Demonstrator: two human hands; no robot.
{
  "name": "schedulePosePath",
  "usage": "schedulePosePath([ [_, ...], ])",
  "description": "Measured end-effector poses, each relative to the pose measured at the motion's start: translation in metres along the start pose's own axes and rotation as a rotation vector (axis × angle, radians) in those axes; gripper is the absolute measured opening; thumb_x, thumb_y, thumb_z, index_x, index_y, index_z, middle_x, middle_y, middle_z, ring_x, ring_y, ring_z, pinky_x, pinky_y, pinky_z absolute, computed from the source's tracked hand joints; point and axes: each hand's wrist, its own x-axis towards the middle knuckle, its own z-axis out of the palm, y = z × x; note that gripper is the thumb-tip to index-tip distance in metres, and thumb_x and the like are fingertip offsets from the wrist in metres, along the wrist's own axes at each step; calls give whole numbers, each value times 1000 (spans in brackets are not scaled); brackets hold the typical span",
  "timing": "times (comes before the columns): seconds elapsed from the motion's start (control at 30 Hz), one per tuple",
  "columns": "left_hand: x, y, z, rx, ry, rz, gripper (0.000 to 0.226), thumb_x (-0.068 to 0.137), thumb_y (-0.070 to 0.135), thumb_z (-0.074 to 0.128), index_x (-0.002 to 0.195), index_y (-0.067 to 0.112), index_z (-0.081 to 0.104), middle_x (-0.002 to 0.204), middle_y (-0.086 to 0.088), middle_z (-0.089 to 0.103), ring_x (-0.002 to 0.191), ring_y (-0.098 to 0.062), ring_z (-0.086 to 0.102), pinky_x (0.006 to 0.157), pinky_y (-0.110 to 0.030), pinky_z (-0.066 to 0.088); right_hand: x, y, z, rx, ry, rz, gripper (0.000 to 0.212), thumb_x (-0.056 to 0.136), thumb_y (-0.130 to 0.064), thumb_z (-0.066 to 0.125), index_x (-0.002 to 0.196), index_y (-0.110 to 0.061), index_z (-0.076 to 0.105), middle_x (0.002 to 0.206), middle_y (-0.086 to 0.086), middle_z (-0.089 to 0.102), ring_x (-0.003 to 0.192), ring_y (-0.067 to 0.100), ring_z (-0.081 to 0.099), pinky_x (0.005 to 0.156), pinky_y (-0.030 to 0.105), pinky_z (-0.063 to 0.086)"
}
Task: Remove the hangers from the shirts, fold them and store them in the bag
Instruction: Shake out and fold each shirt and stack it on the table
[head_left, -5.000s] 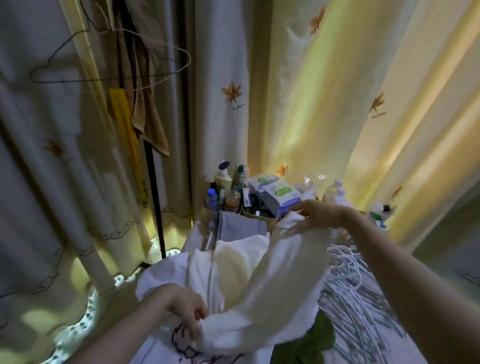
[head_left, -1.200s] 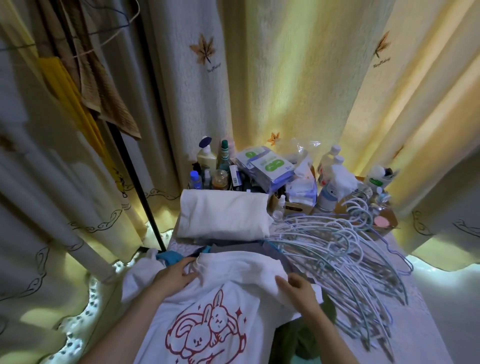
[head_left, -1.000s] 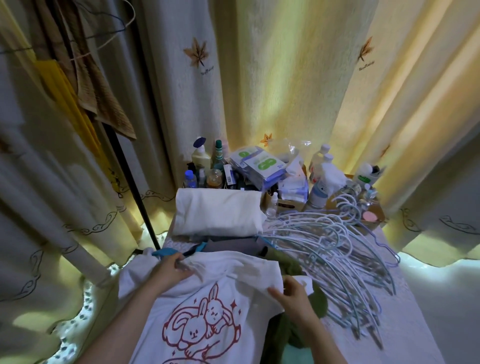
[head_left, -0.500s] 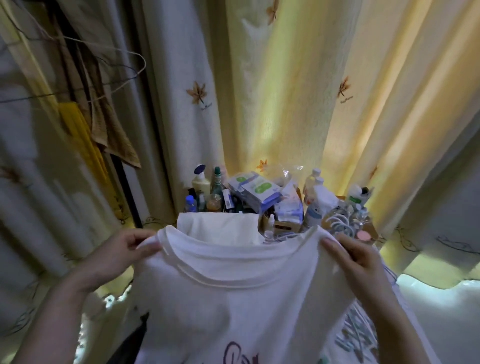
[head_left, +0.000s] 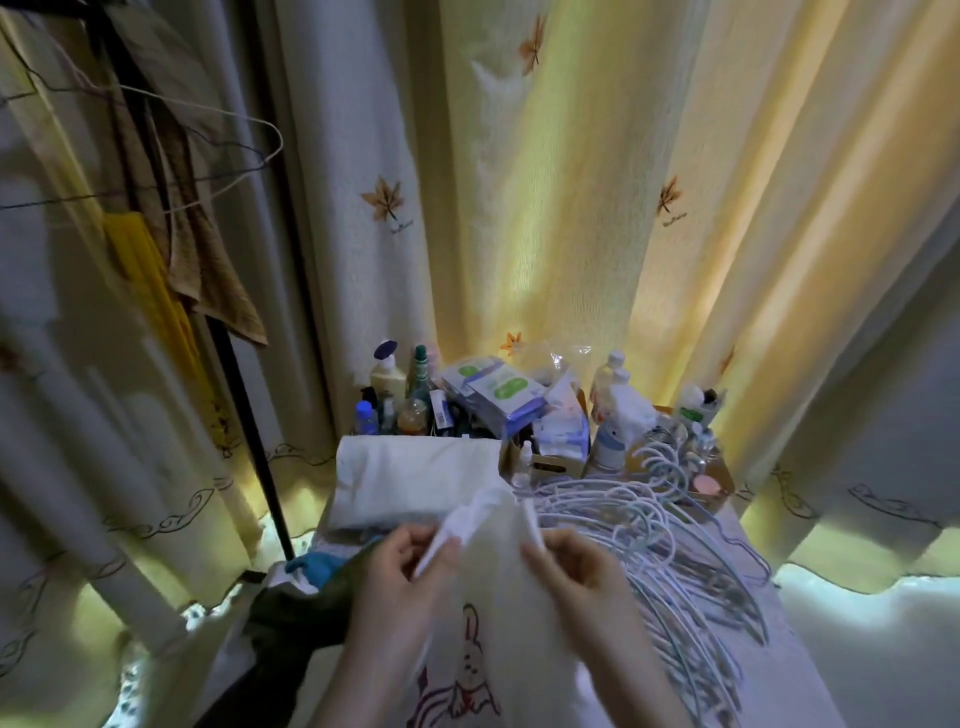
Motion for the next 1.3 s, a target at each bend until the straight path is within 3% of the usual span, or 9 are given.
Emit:
schedulePosePath([
  [0.13,-4,-14,6,22,-140,-7,3,82,12,70,82,14,68,68,7,71,66,0,65,55,-8,46,-7,12,22,88,-83,116,21,83,-9,70,64,-12,62,64,12,60,61,18,50,52,22,36],
  [0.4,-4,-27,-16,132,-76,119,16,80,8,72,69,11,61,43,9,47,44,-1,39,46,-10,29,-16,29,-2,-68,-87,117,32,64,-10,82,54,-15,52,54,8,51,57,15,45,57,28,35],
  [0.47,-2,-28,-20,118,-58,133,13,81,7,71,72,11,62,48,6,50,49,-2,41,50,-12,30,-15,34,-13,-210,-157,129,29,67,-11,77,56,-17,51,53,2,50,57,14,44,58,27,34],
  [0.6,4,-31,-25,81,-26,131,10,83,6,69,78,13,65,76,-16,66,75,-28,59,66,-28,42,-15,45,-31,-383,-175,160,20,75,-8,68,68,-16,51,54,-6,49,54,10,42,58,24,35],
  [0.73,4,-31,-25,87,-54,107,6,83,7,69,81,12,66,82,-11,68,85,-27,63,71,-27,46,-19,36,-34,-389,-287,261,23,81,-31,72,67,-22,56,51,-10,41,50,5,37,50,17,27],
  [0.87,0,-30,-21,88,-118,72,5,83,9,69,83,12,66,84,-8,68,86,-21,63,72,-21,46,-19,37,-25,-393,-132,228,57,92,-36,58,40,-21,38,37,-8,26,42,5,24,47,21,16],
  [1.07,-4,-31,-20,97,-131,75,3,83,9,69,84,10,66,83,-5,68,86,-19,63,70,-16,47,-22,47,-26,-363,42,123,55,85,-21,69,36,-20,43,39,-6,30,47,5,26,48,20,19],
  [1.2,-5,-31,-23,100,-115,83,5,83,9,69,84,13,66,84,-4,69,87,-15,64,71,-13,48,-26,42,-24,-290,62,147,21,67,-23,84,51,-20,71,51,-2,65,51,3,51,53,22,38],
  [1.3,-7,-31,-24,105,-97,76,6,81,14,72,82,14,66,81,-5,69,83,-17,65,69,-20,48,-27,35,-17,-275,92,146,33,57,-24,88,44,-13,59,45,-2,55,45,6,44,48,19,33],
])
